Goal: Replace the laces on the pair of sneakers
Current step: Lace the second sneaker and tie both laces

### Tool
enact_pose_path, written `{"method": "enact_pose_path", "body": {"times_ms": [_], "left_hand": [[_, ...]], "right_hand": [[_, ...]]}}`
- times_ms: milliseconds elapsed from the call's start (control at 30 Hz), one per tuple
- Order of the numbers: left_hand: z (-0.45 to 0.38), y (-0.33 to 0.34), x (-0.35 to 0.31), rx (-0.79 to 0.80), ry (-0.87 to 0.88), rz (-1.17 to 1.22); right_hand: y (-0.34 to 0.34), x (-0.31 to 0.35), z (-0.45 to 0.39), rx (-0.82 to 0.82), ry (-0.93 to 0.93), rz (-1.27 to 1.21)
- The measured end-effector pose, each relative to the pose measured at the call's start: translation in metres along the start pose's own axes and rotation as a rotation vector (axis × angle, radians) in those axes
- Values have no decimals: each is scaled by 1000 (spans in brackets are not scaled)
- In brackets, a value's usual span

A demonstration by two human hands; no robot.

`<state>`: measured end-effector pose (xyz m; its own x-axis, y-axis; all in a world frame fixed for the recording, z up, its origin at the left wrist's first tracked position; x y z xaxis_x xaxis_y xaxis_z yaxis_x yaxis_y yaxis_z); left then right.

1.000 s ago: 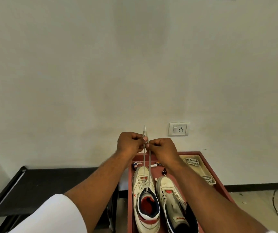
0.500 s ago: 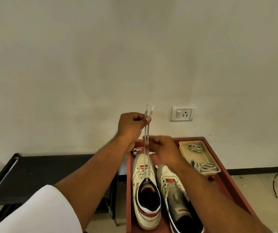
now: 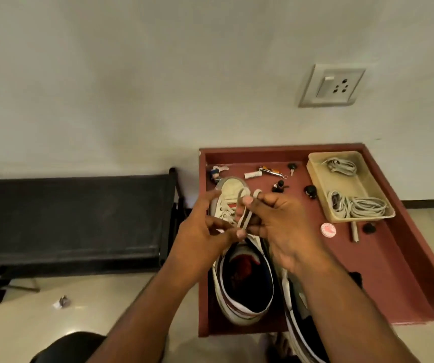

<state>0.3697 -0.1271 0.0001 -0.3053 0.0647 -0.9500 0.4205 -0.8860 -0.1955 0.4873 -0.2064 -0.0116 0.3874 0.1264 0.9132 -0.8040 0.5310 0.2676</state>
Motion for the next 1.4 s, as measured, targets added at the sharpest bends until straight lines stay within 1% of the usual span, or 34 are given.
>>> {"method": "enact_pose_path", "body": {"times_ms": [133,167,200,267,333,367,400,500,567,633,667,700,767,833,867,933,967,1000,1100,1167,1300,1400], "left_hand": [[-10,0,-8,-6,77,-1],[-10,-2,-8,-10,84,-17],[-11,-4,-7,-13,99,-63],[-12,-4,-14,27,177,-249],[-13,5,-20,109,225,-439],[-15,7,-19,152,205,-497],[-17,7,-16,179,169,-541],[-22,2,-12,217,62,-662],[-23,0,-8,249,6,-773],[-22,-4,-5,254,-32,-887],[-22,-9,-4,245,-33,-873],[-21,-14,-6,228,-25,-761],[-18,-23,-4,208,-14,-354],[-16,-16,-4,266,7,17],[-16,-10,-5,285,22,199],[-18,-1,0,261,-2,590],[-19,3,5,234,-31,731],[-20,6,10,201,-54,814],[-22,11,19,136,-65,890],[-25,11,23,112,-55,859],[-28,8,30,72,-53,766],[-30,10,33,128,-72,739]], "right_hand": [[-5,7,0,-17,22,8],[-11,9,1,-54,15,75],[-20,14,1,-107,9,200],[-37,27,4,-216,8,444],[-39,40,7,-225,-20,621],[-36,43,8,-186,-16,690],[-32,42,6,-111,13,746],[-24,23,6,160,194,833],[-22,14,12,300,291,880],[-19,8,17,413,341,1010],[-19,9,16,432,333,1076],[-21,11,15,424,302,1114],[-21,20,12,375,201,1103],[-20,27,9,323,116,990],[-16,26,8,318,86,856],[-1,20,8,336,53,463],[4,16,6,323,41,297],[4,11,4,281,43,167],[-4,-13,-2,169,127,-119],[-4,-24,-4,182,166,-195],[3,-23,-3,276,138,-164],[0,-16,-4,261,106,-115]]}}
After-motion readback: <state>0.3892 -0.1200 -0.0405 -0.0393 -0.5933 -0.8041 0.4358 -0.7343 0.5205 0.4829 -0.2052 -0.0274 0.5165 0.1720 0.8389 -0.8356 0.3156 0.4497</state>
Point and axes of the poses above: each hand's wrist, its own z-axis away from the middle knuckle, its own y-axis out of the palm, x = y × z, the point moved 10 cm from there along -z, towards the middle knuckle, and after that the axes turned 14 degrees about x, right-handed, at the moved point
